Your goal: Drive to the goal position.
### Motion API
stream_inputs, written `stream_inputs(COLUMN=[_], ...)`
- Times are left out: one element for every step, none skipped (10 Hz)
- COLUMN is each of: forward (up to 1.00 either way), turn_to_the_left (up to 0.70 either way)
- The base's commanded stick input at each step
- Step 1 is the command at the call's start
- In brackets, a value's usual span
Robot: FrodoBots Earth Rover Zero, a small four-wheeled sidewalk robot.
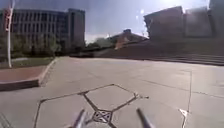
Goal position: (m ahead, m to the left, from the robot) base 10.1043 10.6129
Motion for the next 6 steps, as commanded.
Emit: stream_inputs(forward=[1.00, 1.00, 0.19, 0.00, 0.00, 0.00], turn_to_the_left=[0.00, 0.00, 0.00, 0.00, 0.00, 0.00])
